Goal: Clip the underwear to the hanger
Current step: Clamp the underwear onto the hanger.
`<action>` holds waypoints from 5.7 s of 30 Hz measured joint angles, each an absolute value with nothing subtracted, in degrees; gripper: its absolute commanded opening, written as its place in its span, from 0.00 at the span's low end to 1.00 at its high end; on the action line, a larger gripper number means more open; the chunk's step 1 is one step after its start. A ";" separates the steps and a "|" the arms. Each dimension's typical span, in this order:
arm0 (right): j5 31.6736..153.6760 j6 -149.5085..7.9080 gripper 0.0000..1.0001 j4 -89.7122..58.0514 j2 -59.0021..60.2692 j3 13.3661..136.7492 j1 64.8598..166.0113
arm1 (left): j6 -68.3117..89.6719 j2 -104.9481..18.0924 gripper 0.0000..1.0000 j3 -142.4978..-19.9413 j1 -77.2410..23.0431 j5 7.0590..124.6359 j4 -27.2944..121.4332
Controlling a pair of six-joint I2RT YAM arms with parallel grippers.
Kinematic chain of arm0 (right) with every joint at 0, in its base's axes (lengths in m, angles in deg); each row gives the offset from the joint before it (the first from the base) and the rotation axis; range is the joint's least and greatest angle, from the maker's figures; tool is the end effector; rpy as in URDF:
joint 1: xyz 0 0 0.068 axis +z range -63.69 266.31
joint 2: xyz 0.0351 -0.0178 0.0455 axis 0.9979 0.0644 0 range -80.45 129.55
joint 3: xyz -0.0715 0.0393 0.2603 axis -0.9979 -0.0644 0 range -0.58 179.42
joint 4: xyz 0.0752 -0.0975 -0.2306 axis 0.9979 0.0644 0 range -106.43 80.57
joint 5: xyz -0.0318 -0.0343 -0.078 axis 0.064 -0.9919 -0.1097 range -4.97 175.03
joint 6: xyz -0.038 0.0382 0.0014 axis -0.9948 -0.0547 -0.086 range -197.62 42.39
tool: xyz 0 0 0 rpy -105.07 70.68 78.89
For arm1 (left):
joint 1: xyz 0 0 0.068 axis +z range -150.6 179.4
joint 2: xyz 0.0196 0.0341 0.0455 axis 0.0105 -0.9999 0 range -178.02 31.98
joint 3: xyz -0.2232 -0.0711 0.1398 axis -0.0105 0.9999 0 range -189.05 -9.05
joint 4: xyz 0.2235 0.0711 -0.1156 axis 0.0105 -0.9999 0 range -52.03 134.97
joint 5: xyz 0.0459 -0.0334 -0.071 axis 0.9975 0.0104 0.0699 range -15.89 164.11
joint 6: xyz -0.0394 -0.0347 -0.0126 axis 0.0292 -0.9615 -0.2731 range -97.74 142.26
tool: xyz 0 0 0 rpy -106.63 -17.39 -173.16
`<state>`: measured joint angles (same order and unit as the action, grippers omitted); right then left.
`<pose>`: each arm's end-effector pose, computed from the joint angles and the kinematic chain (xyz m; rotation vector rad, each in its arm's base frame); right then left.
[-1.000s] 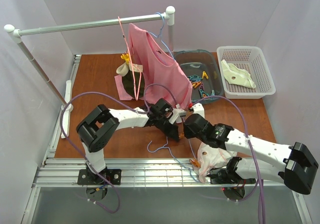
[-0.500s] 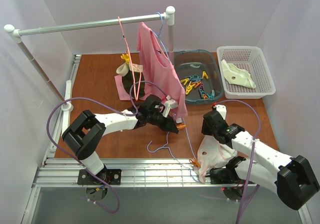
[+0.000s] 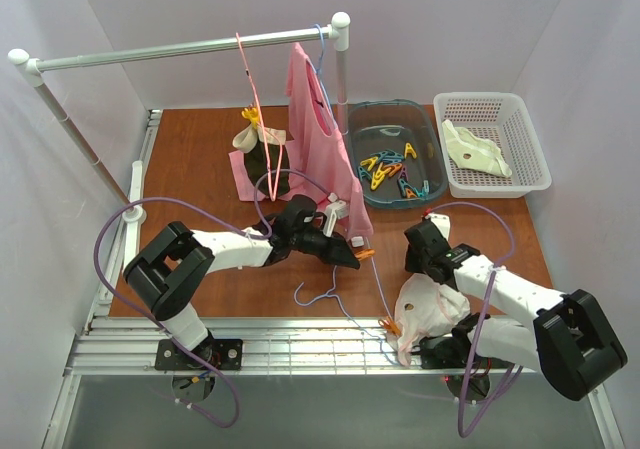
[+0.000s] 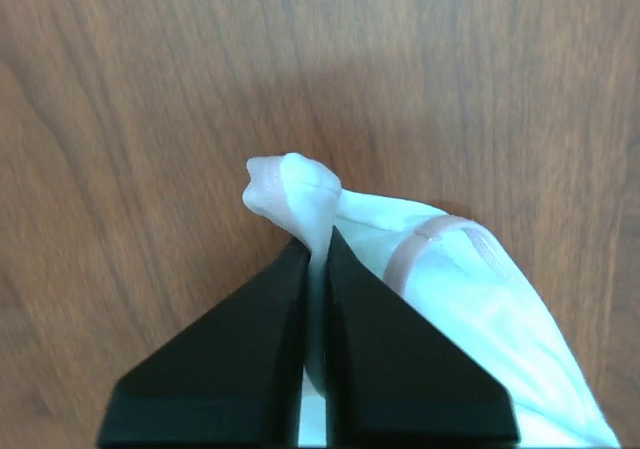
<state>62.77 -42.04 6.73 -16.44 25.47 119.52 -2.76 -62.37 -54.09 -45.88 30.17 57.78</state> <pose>0.1631 0.0905 0.1538 0.1792 2.5096 -0.0425 0.2114 -0.2485 0.1707 0.8952 2.2582 -1.4761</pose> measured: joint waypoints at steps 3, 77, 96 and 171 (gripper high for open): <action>63.82 -42.24 0.01 6.60 -17.34 25.33 119.37 | -4.31 -62.41 0.00 -52.93 -45.53 28.96 60.50; 83.32 -60.45 0.38 -14.91 -7.87 31.00 120.90 | -9.20 -64.14 0.00 -45.02 -43.45 31.28 68.12; 85.11 -61.60 0.01 -17.38 -8.31 30.73 122.51 | -9.09 -64.27 0.00 -44.43 -42.86 31.24 70.13; 97.57 -63.07 0.01 -1.90 -5.23 40.88 126.93 | -6.65 -65.36 0.00 -41.58 -41.59 30.97 74.31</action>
<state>97.57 -63.07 -1.90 -5.23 40.88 126.93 -6.65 -65.36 -41.58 -41.59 30.97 74.31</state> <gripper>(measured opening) 0.016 0.054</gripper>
